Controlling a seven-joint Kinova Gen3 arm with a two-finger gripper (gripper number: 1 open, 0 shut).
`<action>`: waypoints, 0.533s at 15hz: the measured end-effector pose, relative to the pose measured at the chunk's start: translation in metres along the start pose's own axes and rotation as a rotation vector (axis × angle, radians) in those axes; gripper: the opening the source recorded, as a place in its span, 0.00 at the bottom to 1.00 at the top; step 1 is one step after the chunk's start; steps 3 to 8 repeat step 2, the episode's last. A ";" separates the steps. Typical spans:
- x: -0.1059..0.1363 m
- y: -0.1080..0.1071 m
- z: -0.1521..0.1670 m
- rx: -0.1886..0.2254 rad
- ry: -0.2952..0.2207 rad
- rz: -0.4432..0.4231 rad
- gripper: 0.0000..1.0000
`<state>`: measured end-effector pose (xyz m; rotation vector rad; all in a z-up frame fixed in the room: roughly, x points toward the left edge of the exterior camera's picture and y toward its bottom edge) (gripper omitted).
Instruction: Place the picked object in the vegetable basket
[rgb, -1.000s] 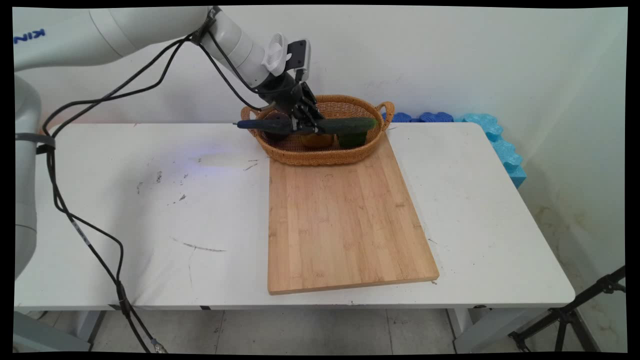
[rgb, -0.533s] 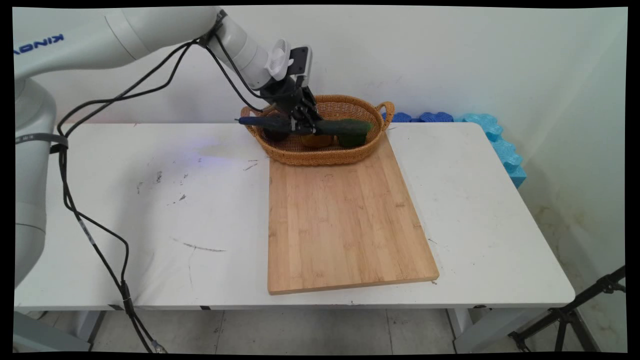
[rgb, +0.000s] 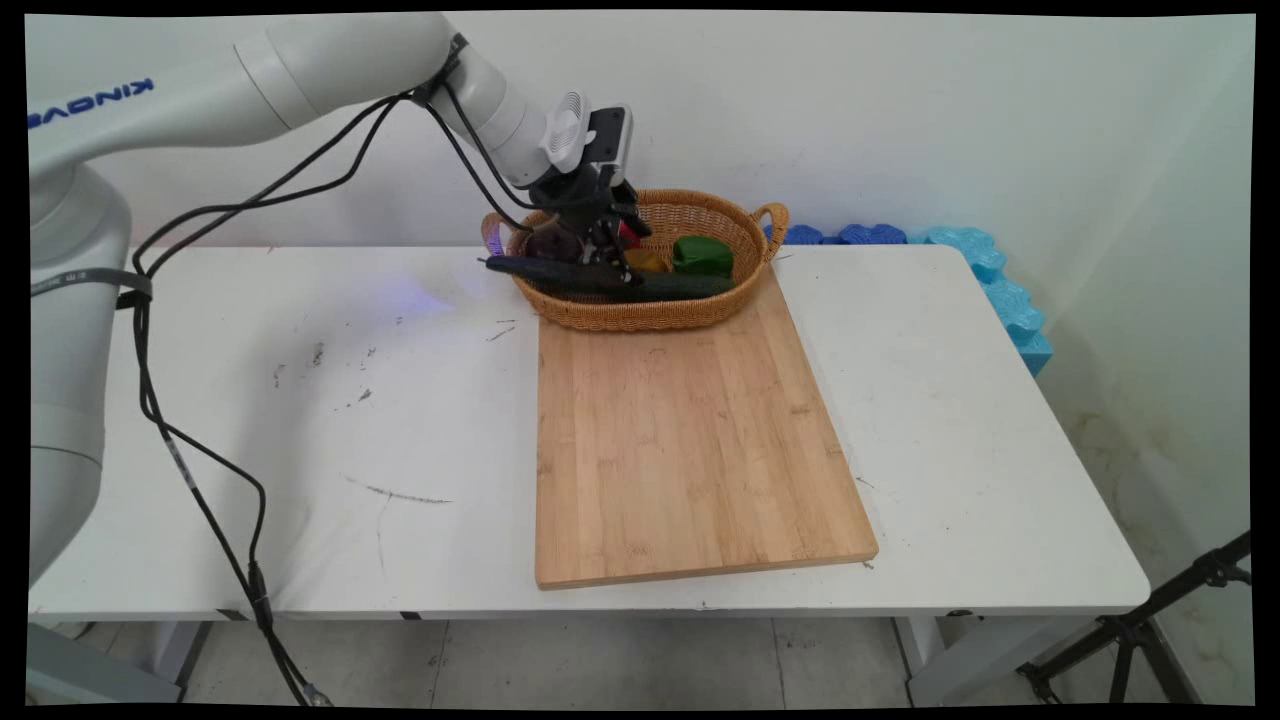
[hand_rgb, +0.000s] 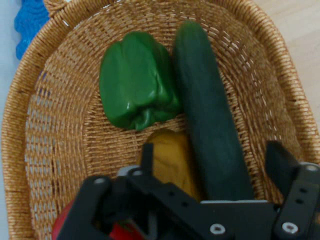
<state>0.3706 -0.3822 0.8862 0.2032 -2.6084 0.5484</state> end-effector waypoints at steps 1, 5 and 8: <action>0.000 -0.001 0.001 0.004 0.000 0.005 1.00; 0.000 -0.002 0.001 0.008 0.001 0.009 1.00; 0.000 -0.002 0.001 0.008 0.001 0.009 1.00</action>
